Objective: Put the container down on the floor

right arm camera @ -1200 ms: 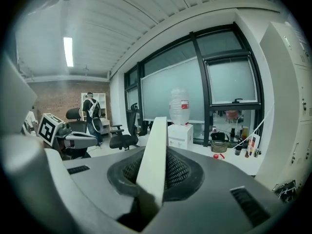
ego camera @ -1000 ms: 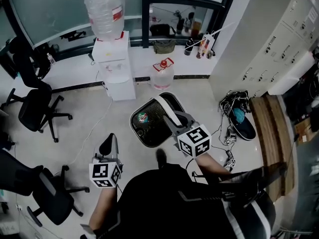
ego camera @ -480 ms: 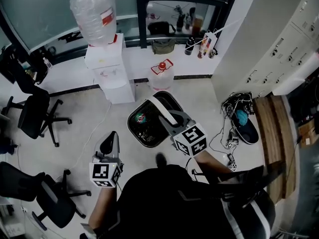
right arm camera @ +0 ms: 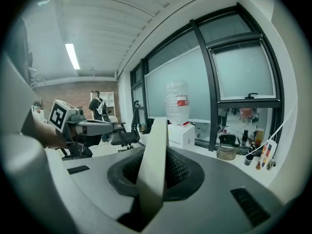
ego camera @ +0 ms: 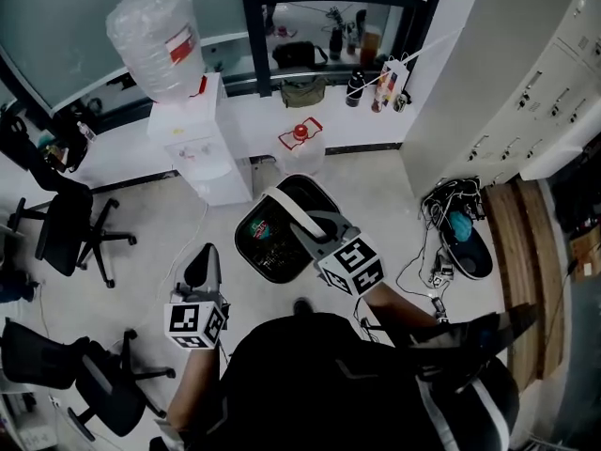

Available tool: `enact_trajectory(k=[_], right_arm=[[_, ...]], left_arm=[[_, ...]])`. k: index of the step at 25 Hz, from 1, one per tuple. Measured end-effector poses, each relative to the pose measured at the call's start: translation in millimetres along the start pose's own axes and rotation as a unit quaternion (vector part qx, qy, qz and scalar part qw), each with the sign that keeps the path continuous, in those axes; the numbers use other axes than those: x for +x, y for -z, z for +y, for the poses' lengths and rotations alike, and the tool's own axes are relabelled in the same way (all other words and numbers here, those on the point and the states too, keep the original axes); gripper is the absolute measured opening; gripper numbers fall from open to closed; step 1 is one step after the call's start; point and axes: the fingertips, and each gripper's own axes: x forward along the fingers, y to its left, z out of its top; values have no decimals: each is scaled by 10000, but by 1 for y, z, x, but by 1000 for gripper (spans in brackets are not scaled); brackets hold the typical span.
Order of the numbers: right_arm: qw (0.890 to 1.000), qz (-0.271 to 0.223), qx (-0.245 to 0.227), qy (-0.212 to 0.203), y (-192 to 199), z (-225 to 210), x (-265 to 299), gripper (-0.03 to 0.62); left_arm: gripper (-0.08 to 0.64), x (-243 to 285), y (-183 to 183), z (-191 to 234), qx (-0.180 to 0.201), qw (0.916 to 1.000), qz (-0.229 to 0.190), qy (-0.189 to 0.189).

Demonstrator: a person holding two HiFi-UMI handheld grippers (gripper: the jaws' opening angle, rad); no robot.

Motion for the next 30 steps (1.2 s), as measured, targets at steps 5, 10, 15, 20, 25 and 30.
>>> enact_trajectory(k=[5,10,15,20,25,30], right_arm=[[10000,-5,-13,10,-1,-24,8,55],[10000,50,-26,27,-3,-41,24,55],[9998,145,2,99,-1,-58,48,55],[9997,183,152,112,3,-74,78,55],[9996,257,-77,65,-1,-85,112,55],[9992,375,-116,-31,2,-98,146,55]], left_arm=[[11,26,-6,-7,81,9999,48,69],[11,47,-5,1,122,9997,134,151],[11,75,4,23,-62,9996,158,240],[11,110,1,43,-110,9987,102,495],[11,148,4,71,-101,9975,186,679],[11,178,14,99,-152,9962,383,765]])
